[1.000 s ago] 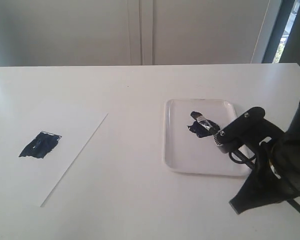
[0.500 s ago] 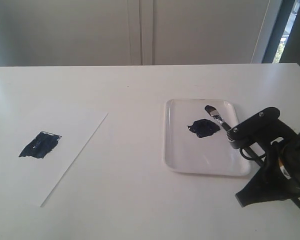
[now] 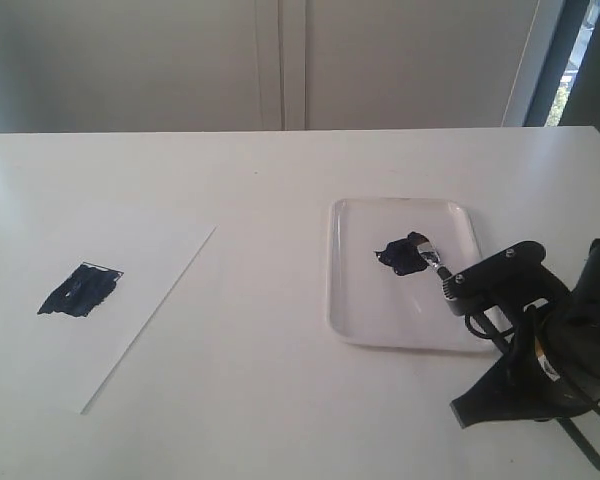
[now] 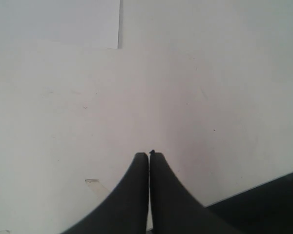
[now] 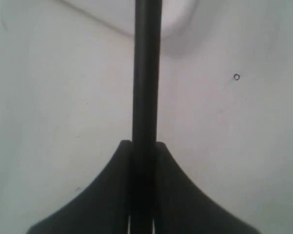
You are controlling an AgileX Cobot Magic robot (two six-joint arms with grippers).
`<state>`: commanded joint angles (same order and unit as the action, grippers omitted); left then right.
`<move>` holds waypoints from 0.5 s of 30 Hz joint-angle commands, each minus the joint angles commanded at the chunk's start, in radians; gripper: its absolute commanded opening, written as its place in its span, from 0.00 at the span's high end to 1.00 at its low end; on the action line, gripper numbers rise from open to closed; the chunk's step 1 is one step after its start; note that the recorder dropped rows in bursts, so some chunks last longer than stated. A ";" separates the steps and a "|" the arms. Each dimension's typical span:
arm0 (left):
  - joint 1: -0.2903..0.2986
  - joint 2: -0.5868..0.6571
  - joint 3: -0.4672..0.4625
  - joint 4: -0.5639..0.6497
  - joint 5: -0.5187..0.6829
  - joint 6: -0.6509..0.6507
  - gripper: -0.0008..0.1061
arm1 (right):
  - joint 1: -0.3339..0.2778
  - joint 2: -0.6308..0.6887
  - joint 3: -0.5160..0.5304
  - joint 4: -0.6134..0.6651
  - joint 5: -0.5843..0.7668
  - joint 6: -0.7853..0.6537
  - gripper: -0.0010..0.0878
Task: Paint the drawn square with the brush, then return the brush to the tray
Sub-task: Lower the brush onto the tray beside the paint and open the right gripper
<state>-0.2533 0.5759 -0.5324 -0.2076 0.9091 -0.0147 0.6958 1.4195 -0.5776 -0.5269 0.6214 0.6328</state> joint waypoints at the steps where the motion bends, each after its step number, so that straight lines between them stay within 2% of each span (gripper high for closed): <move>1: 0.000 0.000 0.000 0.000 0.002 0.000 0.92 | 0.000 0.000 0.000 0.011 0.000 -0.002 0.94; 5: 0.000 0.000 0.000 0.000 0.002 0.007 0.92 | 0.000 0.000 0.000 0.011 0.000 -0.002 0.78; 8: 0.000 0.000 0.000 0.000 0.002 0.007 0.92 | 0.000 0.000 0.000 0.012 0.002 -0.002 0.63; 10: 0.000 0.000 0.000 0.000 0.002 0.007 0.92 | 0.000 0.000 0.000 0.012 0.002 -0.002 0.48; 12: 0.000 0.000 0.000 0.000 0.002 0.007 0.92 | 0.000 -0.002 0.000 0.012 0.000 -0.002 0.42; 15: 0.000 0.000 0.000 0.000 0.002 0.007 0.92 | 0.002 -0.066 -0.006 0.027 -0.005 -0.002 0.42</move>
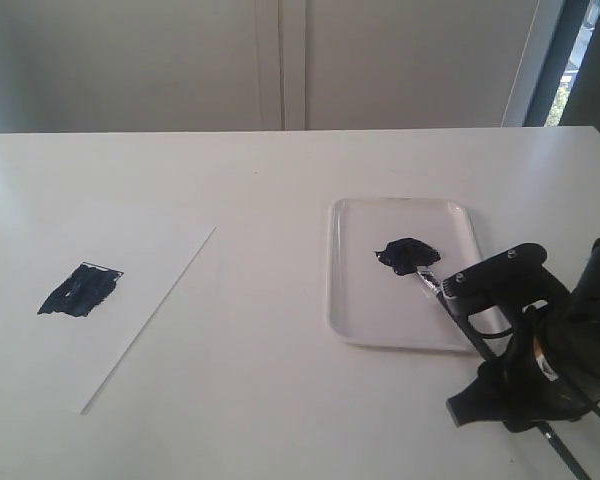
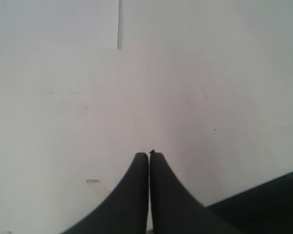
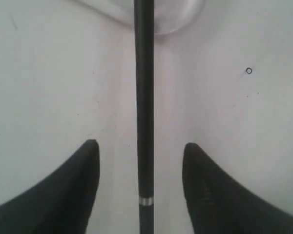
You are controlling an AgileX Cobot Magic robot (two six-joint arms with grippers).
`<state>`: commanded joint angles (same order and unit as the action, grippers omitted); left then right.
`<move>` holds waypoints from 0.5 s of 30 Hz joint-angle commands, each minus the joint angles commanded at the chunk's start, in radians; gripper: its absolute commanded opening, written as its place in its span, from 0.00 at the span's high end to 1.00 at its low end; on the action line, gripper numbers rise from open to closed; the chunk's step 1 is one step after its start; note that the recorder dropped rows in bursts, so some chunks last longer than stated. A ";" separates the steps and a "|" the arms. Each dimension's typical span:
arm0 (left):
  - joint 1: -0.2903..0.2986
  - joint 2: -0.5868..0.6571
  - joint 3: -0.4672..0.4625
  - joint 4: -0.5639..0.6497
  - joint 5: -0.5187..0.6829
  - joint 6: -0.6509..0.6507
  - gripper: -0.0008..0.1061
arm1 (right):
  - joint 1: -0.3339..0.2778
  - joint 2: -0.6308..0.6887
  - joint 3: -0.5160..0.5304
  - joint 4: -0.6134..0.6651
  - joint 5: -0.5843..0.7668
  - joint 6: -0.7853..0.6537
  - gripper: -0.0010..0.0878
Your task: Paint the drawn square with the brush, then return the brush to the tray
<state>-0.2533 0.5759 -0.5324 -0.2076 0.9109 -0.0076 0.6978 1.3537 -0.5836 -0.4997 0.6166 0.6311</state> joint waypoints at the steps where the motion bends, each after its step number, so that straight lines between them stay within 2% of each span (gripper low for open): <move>1: 0.000 0.000 0.000 0.000 -0.002 0.008 0.92 | 0.000 -0.062 -0.007 0.020 -0.007 0.000 0.42; 3: 0.000 -0.005 0.000 0.007 -0.018 0.008 0.92 | 0.000 -0.195 -0.027 0.061 -0.034 -0.033 0.43; 5: 0.000 -0.019 0.000 0.017 -0.094 0.008 0.92 | 0.000 -0.371 -0.039 0.081 -0.109 -0.074 0.45; 8: 0.000 -0.059 0.000 0.003 -0.322 0.008 0.92 | 0.000 -0.610 -0.042 0.077 -0.326 -0.080 0.46; 10: 0.000 -0.076 0.000 -0.024 -0.447 0.008 0.92 | 0.000 -0.713 -0.042 0.077 -0.443 -0.080 0.46; 11: 0.000 -0.080 0.000 -0.025 -0.488 0.008 0.92 | 0.000 -0.736 -0.042 0.077 -0.461 -0.080 0.46; 15: 0.000 -0.109 0.026 -0.021 -0.704 0.060 0.92 | 0.000 -0.788 -0.042 0.084 -0.415 -0.080 0.46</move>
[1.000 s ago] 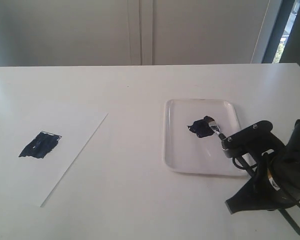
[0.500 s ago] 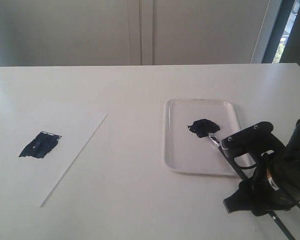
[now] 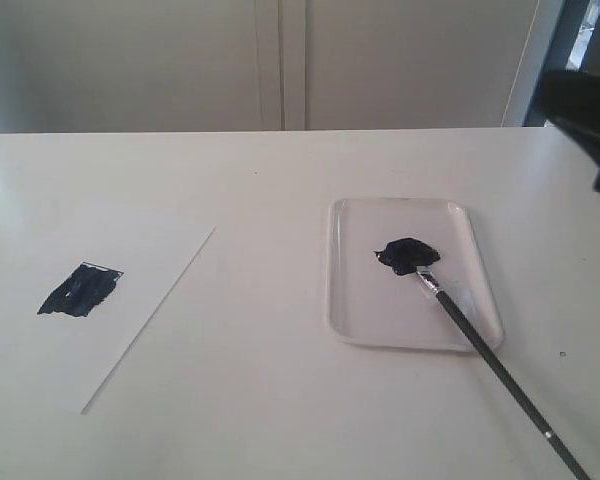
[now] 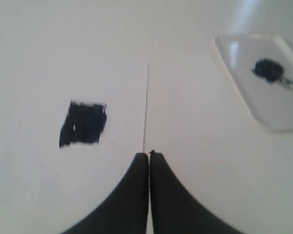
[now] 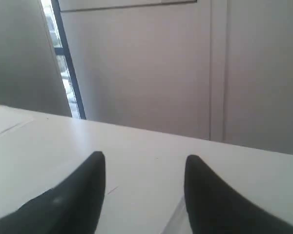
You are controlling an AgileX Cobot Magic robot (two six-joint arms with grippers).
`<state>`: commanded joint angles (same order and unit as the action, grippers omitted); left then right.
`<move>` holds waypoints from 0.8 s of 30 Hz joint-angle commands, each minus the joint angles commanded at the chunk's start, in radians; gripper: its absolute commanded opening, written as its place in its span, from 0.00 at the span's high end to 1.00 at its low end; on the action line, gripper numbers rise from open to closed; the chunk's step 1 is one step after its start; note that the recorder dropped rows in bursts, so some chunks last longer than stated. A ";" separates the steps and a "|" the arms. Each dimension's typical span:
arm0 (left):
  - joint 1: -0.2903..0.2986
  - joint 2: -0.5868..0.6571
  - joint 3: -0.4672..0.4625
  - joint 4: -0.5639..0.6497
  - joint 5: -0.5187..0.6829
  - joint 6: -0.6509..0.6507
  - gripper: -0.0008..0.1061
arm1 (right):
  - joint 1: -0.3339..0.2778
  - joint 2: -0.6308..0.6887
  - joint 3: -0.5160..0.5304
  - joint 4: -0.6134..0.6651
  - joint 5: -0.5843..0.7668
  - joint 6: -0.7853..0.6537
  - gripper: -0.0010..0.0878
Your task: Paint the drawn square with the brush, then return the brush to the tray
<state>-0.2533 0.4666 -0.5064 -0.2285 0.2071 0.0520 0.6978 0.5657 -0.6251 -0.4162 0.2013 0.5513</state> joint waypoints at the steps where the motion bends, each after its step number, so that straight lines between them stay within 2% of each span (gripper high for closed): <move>1: 0.000 -0.002 0.009 0.002 -0.046 0.014 0.92 | 0.000 -0.007 0.000 0.002 0.025 0.002 0.46; 4: 0.000 -0.007 0.017 0.000 -0.102 0.027 0.92 | 0.000 -0.016 0.000 0.002 0.066 0.002 0.46; 14: 0.000 -0.007 0.017 0.000 0.140 0.027 0.92 | 0.000 -0.016 0.000 0.002 0.076 0.002 0.46; 24: 0.000 -0.007 0.017 0.002 0.147 0.027 0.92 | 0.000 -0.016 0.000 0.002 0.076 0.002 0.46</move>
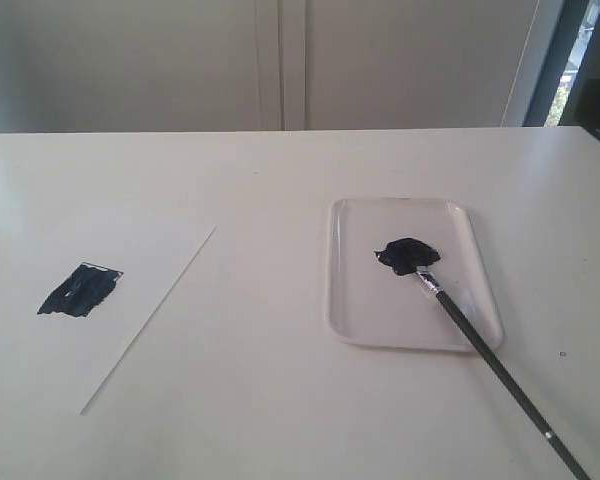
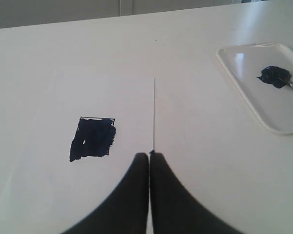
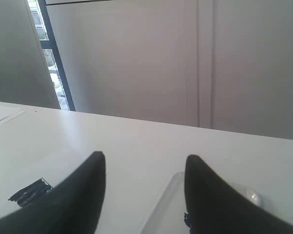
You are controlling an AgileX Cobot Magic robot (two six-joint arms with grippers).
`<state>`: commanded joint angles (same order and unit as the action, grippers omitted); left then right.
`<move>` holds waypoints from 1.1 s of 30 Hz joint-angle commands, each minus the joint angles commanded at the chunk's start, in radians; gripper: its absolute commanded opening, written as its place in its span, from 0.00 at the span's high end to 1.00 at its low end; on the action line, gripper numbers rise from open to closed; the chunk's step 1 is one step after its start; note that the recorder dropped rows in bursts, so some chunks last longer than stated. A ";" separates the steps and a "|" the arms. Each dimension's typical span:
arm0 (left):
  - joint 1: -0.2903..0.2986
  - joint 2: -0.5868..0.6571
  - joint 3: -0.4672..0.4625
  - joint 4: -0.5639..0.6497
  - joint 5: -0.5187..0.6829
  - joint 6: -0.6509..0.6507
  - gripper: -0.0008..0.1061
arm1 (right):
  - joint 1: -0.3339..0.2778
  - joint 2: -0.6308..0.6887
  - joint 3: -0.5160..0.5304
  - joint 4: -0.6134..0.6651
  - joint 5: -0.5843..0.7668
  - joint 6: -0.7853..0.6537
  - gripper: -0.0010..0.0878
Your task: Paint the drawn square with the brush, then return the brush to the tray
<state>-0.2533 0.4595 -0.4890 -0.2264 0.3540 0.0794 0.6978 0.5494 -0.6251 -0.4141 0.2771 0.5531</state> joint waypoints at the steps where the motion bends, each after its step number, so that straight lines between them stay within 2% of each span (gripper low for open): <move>1: 0.000 0.000 0.000 0.000 0.000 0.000 0.92 | 0.000 0.000 0.000 0.000 0.000 0.000 0.46; 13: 0.000 -0.015 0.000 0.000 -0.002 0.000 0.92 | 0.000 0.000 0.000 -0.002 0.000 0.000 0.46; 17: 0.019 -0.044 0.038 0.003 -0.031 0.000 0.92 | 0.000 -0.004 0.029 -0.007 -0.021 0.000 0.46; 21: 0.066 -0.099 0.104 0.017 -0.031 0.000 0.92 | 0.000 -0.049 0.146 -0.003 -0.081 0.000 0.45; 26: 0.129 -0.163 0.166 0.075 -0.003 0.000 0.92 | 0.000 -0.119 0.317 0.030 -0.089 0.000 0.45; 33: 0.162 -0.231 0.232 0.079 0.014 0.000 0.92 | 0.000 -0.221 0.511 0.240 0.023 0.000 0.45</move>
<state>-0.0911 0.2281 -0.2568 -0.1469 0.3680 0.0794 0.6978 0.3283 -0.1145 -0.1737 0.2997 0.5531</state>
